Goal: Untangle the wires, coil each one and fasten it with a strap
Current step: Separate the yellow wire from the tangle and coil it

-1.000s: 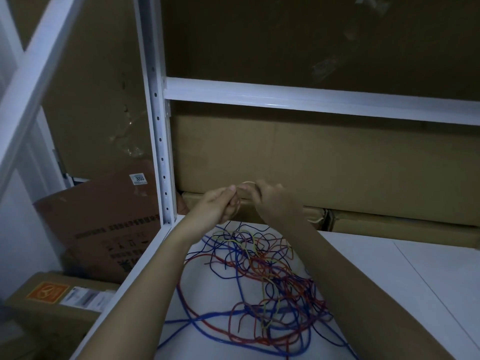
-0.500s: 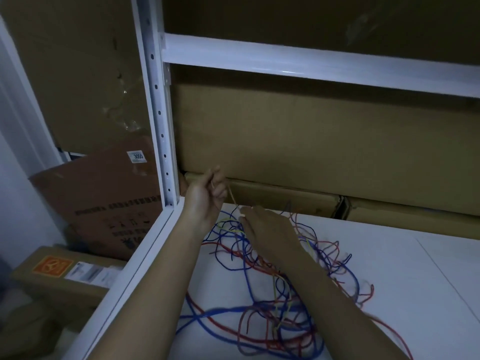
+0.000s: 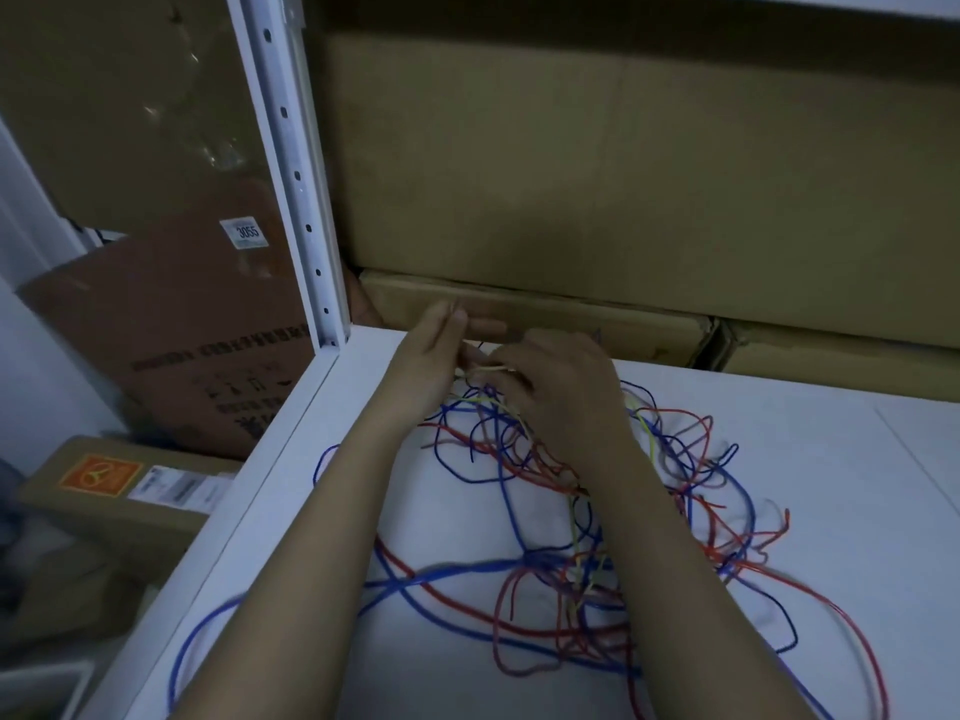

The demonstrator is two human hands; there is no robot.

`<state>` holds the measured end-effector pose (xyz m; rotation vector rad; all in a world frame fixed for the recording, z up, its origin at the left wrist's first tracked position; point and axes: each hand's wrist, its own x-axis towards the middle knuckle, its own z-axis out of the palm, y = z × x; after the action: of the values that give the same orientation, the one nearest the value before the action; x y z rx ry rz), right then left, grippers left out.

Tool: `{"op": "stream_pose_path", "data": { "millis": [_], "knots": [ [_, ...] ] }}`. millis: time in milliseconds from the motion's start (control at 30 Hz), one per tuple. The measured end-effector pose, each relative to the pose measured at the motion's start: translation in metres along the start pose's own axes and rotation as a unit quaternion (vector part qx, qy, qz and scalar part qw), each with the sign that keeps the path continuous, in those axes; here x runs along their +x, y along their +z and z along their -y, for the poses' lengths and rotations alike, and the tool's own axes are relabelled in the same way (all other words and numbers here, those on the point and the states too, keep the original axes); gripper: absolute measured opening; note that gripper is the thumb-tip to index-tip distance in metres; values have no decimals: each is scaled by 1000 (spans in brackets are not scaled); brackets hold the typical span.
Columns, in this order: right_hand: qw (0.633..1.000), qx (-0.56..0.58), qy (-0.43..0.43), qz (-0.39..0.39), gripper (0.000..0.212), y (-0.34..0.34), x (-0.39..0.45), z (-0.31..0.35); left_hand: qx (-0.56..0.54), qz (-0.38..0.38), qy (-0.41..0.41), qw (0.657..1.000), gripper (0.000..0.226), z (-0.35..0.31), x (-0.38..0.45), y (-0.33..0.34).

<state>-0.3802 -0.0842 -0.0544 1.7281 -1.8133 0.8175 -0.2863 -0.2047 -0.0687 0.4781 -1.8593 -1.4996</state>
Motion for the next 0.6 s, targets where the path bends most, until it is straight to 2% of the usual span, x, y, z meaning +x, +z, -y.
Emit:
{"op": "stream_pose_path", "data": {
  "millis": [67,133,267,367,467,600],
  "knots": [
    [998,29,27,-48,21,1,3,-8,51,29,1,998,36,4,-3,1],
    [994,73,71,-51,27,3,6,-13,48,49,1,998,41,3,-3,3],
    [971,185,154,-10,17,14,7,-20,42,60,3,997,42,-4,5,3],
    [933,253,251,-46,9,20,6,-23,67,94,-14,993,51,-1,8,6],
    [909,252,322,-78,26,22,4,-28,49,130,-36,990,48,4,6,9],
    [895,265,352,-62,25,24,2,-30,1,103,-53,993,38,2,7,12]
  ]
}}
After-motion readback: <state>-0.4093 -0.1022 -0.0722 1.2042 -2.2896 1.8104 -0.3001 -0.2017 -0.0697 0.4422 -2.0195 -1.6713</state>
